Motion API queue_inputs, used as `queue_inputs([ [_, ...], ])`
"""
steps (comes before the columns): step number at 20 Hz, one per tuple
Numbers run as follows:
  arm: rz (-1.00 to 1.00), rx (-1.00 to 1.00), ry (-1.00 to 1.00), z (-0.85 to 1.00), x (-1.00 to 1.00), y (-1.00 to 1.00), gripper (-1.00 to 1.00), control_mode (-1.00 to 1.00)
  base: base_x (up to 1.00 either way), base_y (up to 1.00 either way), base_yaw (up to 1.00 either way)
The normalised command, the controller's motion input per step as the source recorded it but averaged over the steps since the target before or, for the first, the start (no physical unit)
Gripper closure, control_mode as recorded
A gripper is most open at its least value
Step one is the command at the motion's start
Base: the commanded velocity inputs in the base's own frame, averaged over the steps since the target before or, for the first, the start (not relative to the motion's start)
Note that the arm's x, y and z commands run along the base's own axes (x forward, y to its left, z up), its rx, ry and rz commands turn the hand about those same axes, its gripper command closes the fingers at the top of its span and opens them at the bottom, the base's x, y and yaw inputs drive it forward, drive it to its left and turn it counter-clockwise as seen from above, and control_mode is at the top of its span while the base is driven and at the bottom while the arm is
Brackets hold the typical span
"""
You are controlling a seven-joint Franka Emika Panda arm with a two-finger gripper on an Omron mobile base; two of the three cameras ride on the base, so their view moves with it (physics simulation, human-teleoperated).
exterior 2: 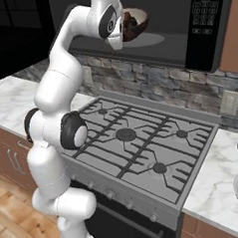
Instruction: Place the bowl containing the eggplant and sweet potato in the microwave. Close the microwave door and press the start button to microwave the meal.
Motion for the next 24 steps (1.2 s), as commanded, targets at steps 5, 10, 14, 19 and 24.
queue_inputs([
  [5, 0.0, -0.01, 0.0, -0.1, 0.06, 0.0, -1.0, -1.0, 0.0, 0.0, 0.0],
  [10, 0.0, -0.04, -0.07, -0.23, -0.06, 0.0, -1.0, -1.0, 0.0, 0.0, 0.0],
  [14, 0.0, -0.07, -0.18, -0.54, -0.29, 0.01, -1.0, -1.0, 0.0, 0.0, 0.0],
  [19, 0.0, -0.06, -0.28, -0.75, -0.31, 0.04, -1.0, -1.0, 0.0, 0.0, 0.0],
  [24, 0.0, -0.01, -0.18, -0.11, -0.47, 0.01, -1.0, -1.0, 0.0, 0.0, 0.0],
])
